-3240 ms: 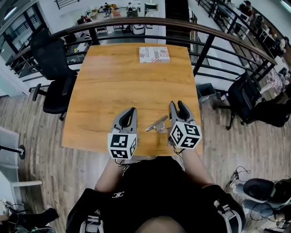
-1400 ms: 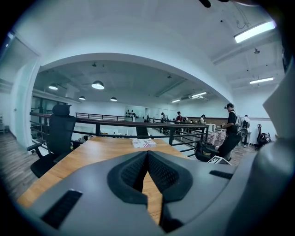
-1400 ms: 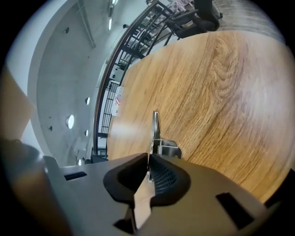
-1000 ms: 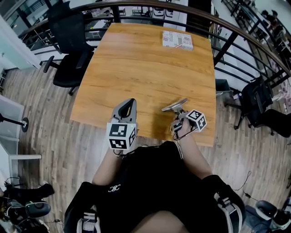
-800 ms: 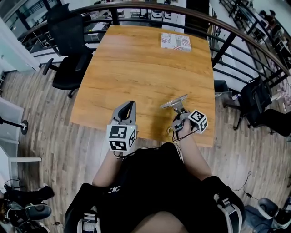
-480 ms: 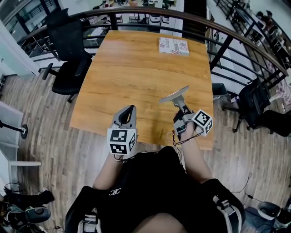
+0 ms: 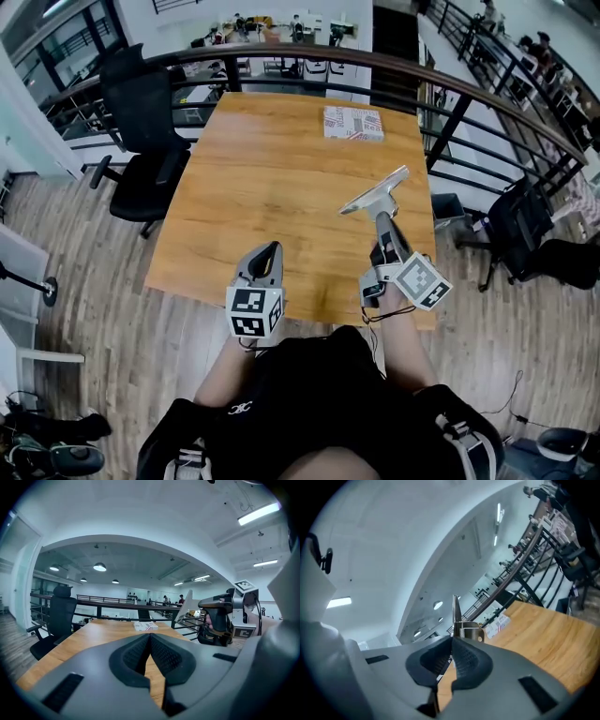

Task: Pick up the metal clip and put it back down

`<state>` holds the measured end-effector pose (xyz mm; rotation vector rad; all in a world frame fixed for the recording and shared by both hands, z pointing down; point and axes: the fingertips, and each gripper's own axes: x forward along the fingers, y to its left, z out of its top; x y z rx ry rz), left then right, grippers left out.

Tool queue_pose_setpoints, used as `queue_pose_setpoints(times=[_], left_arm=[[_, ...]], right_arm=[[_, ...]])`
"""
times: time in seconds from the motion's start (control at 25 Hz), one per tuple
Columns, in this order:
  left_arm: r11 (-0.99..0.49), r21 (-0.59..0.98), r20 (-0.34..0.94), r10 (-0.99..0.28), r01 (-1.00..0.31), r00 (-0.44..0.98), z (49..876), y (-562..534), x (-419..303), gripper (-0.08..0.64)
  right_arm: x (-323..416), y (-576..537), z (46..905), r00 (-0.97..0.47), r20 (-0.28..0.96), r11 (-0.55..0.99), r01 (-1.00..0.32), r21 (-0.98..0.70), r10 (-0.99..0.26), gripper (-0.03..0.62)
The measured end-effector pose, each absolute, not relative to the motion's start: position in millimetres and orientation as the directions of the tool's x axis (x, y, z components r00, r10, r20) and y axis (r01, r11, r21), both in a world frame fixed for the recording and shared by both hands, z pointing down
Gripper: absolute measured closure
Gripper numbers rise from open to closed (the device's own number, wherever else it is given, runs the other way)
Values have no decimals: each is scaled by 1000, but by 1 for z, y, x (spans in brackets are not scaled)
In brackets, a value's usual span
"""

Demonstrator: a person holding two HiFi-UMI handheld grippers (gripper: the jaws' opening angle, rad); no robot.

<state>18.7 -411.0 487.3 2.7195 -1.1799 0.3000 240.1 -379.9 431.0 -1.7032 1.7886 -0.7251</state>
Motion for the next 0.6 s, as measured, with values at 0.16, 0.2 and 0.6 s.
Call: queue_pose_setpoints(times=[0.16,0.2,0.6], left_arm=[[-678,69,243,-700,-732,672,486,-410,20,546],[-678,68,241,-700,-732,672,485,-410,20,546],[-670,68,232,-710,-739,665,480,-404,19,546]], right_arm=[[240,-375,419,33,-36,-11,-871,-491,-999,566],[239,-374,419,52,-28,-35,-905,-425,-998,566],[234,-366,422,79,-4,-74,-960,-269,-997,566]])
